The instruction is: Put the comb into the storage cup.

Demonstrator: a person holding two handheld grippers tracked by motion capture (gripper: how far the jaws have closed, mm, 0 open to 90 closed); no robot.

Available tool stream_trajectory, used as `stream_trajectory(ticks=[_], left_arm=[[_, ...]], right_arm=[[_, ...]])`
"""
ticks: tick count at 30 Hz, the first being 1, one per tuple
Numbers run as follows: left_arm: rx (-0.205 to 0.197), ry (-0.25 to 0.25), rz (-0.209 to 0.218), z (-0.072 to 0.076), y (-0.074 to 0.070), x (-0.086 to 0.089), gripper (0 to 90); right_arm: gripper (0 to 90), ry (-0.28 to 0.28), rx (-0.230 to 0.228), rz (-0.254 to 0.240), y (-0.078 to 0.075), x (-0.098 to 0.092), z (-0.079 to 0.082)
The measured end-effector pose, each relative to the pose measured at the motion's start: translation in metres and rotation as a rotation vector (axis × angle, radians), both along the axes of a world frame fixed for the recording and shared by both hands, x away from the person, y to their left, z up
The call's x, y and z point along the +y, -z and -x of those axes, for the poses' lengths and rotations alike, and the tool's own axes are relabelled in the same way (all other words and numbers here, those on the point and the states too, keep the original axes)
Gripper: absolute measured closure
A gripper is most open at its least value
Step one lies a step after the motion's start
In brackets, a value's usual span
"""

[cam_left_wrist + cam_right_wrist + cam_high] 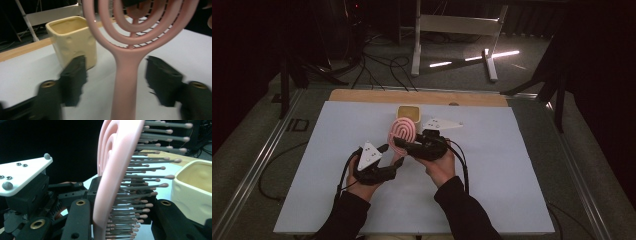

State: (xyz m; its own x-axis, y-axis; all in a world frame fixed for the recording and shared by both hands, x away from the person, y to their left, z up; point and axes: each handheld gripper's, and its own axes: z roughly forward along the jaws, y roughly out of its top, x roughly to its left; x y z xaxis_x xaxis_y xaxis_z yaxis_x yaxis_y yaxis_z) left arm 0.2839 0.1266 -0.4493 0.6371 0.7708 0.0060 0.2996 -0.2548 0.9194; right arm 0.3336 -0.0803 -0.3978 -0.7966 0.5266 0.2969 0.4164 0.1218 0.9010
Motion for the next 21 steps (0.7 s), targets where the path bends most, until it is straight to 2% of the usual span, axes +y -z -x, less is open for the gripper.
stream_trajectory(ticks=[2,4,8,14,21], left_arm=[[0.004,-0.012,0.012,0.000,0.000,0.000,16.3],[0.005,-0.013,0.015,0.000,-0.001,0.001,13.9],[0.016,-0.009,0.001,-0.001,-0.002,0.003,1.0],[-0.013,-0.044,0.017,0.001,-0.004,0.015,0.2],[-0.032,-0.061,0.014,0.006,-0.002,0.035,0.2]], right_arm=[[63.9,0.004,-0.001,-0.003,0.000,0.000,0.000],[64.0,0.004,0.000,-0.003,0.000,-0.001,0.000],[63.9,0.005,-0.002,0.003,-0.001,-0.003,0.000],[64.0,0.014,-0.003,0.003,0.000,-0.007,-0.001],[64.0,0.024,-0.002,-0.006,0.000,-0.009,-0.003]])
